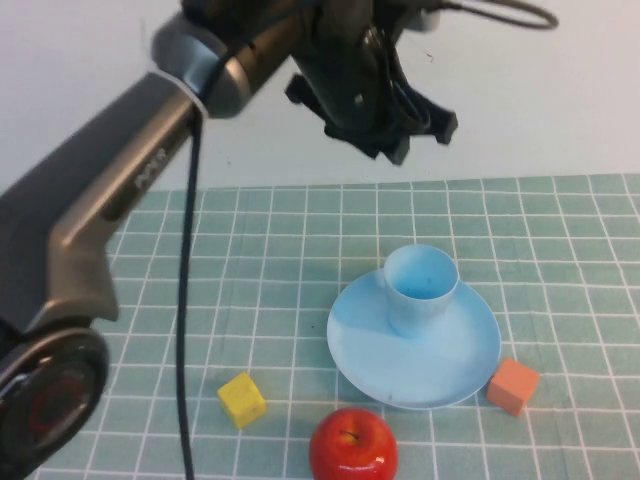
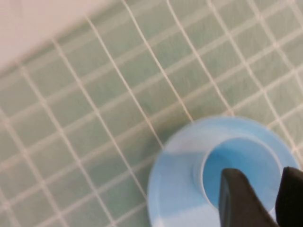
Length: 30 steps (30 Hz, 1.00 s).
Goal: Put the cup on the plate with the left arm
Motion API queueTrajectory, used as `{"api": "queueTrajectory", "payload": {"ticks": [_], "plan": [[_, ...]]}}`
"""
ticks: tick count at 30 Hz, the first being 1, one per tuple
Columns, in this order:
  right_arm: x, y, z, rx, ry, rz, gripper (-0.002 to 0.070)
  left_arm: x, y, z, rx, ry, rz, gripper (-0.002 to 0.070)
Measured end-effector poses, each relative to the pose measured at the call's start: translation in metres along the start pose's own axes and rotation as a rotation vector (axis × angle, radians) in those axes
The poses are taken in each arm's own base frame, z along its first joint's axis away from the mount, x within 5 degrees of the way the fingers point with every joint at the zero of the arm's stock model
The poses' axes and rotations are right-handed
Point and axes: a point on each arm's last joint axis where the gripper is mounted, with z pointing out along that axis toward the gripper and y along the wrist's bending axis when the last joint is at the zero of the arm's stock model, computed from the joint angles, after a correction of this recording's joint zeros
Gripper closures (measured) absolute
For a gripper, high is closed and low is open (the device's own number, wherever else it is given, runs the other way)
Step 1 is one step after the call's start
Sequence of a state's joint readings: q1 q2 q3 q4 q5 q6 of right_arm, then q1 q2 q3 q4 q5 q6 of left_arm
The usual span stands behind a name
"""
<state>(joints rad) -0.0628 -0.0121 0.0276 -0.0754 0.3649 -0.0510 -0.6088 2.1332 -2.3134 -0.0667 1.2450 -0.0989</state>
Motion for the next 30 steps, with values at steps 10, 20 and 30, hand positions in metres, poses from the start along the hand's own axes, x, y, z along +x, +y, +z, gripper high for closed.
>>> {"api": "queueTrajectory", "payload": {"ticks": [10,20,30], "plan": [[0.000,0.000,0.000,0.000,0.000,0.000,0.0678,0.005,-0.001,-0.194,-0.065,-0.503,0.016,0.0559],[0.000,0.000,0.000,0.000,0.000,0.000,0.0678,0.049,-0.017,-0.266,-0.067,-0.661,0.166,0.0578],[0.000,0.000,0.000,0.000,0.000,-0.002,0.0678,0.112,-0.005,-0.251,-0.109,-0.756,0.221,0.0671]]}}
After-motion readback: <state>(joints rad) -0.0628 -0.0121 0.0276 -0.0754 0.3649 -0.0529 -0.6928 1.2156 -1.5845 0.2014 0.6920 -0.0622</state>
